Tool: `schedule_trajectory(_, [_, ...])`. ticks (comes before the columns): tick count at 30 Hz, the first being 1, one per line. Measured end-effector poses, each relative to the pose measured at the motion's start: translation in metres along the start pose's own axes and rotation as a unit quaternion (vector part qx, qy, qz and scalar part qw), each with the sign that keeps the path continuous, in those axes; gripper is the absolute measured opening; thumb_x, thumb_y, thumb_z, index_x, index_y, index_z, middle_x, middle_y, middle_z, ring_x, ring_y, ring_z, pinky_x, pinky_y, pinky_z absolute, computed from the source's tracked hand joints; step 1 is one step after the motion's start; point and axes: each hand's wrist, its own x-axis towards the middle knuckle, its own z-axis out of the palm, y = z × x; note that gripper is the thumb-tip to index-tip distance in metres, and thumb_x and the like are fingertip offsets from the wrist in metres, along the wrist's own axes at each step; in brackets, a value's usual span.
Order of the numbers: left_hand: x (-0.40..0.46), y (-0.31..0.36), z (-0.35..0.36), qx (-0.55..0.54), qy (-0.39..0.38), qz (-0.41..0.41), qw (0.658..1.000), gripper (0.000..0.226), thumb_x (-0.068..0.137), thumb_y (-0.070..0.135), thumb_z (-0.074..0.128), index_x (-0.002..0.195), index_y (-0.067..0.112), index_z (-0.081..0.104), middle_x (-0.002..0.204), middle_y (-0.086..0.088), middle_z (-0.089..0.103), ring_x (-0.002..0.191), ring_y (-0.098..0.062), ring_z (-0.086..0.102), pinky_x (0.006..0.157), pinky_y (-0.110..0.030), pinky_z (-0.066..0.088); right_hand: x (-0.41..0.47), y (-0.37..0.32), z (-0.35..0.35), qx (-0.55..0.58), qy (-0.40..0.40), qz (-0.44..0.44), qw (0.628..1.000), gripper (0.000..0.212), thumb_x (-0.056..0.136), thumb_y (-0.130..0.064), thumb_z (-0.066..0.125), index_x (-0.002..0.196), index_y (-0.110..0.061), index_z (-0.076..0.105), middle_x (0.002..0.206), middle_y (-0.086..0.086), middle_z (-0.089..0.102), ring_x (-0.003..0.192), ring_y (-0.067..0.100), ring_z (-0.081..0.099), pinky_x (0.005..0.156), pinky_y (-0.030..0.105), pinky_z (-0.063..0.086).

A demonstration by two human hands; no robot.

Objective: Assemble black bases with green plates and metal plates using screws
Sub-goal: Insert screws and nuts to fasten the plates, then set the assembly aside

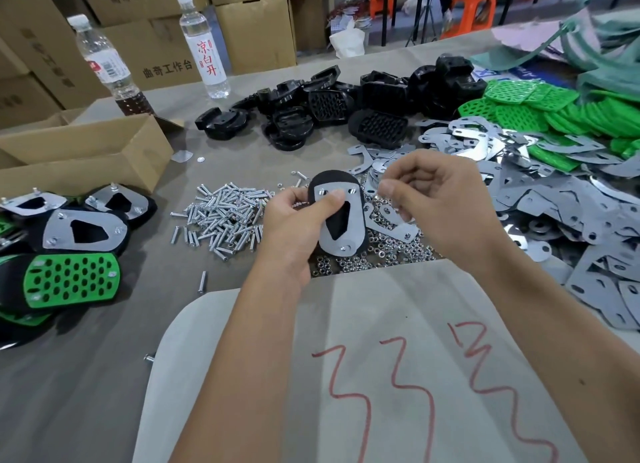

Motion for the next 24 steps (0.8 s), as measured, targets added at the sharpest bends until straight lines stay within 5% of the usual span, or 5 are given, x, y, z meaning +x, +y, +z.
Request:
schedule_trajectory(3, [-0.004,-0.001,0.005,0.012,-0.020,0.011,1.000,0.026,0.083,0.012,0.084,0.098,0.012,0.063,0.101,-0.021,0.077,0.080,-0.031,0.072,0.076,-0.047,0.059,-0.001,-0.001,0.004,0.041,0.018,-0.001,0.999,0.015,0.088,-0.002,0.078,0.094,-0.015,0.079,0.075,0.003,0.074,0.056,0.020,0.064,0.059,0.029,0.056])
schedule_trajectory(10, [-0.008,-0.001,0.009,0.010,-0.042,0.021,0.999,0.024,0.084,0.010,0.081,0.090,0.014,0.059,0.082,-0.009,0.075,0.070,-0.022,0.069,0.067,-0.034,0.053,-0.006,-0.003,0.010,-0.023,0.008,-0.047,0.999,0.007,0.085,-0.009,0.084,0.090,-0.014,0.082,0.083,0.002,0.069,0.066,0.017,0.061,0.058,0.037,0.057])
schedule_trajectory(15, [-0.008,-0.001,0.007,0.004,-0.053,0.018,0.998,0.024,0.084,0.007,0.080,0.084,0.015,0.057,0.081,-0.010,0.075,0.074,-0.026,0.068,0.074,-0.039,0.052,-0.007,-0.004,0.013,-0.028,0.003,-0.054,0.998,0.006,0.086,-0.008,0.083,0.091,-0.010,0.082,0.083,0.004,0.069,0.064,0.014,0.061,0.054,0.026,0.055])
schedule_trajectory(20, [-0.008,-0.003,0.006,0.009,-0.054,0.009,0.998,0.025,0.083,0.006,0.080,0.085,0.014,0.056,0.081,-0.012,0.073,0.071,-0.025,0.067,0.072,-0.037,0.051,-0.005,-0.005,0.006,-0.117,-0.054,-0.118,0.985,0.009,0.089,-0.004,0.079,0.094,-0.009,0.083,0.086,0.006,0.069,0.076,0.022,0.067,0.060,0.047,0.057])
schedule_trajectory(24, [-0.008,-0.002,0.007,0.008,-0.054,0.005,0.998,0.026,0.081,0.007,0.082,0.085,0.013,0.057,0.083,-0.012,0.074,0.074,-0.026,0.068,0.076,-0.040,0.052,-0.003,-0.004,0.001,-0.099,-0.073,-0.103,0.987,0.014,0.089,0.000,0.078,0.097,-0.010,0.083,0.088,0.007,0.068,0.072,0.023,0.066,0.056,0.039,0.060])
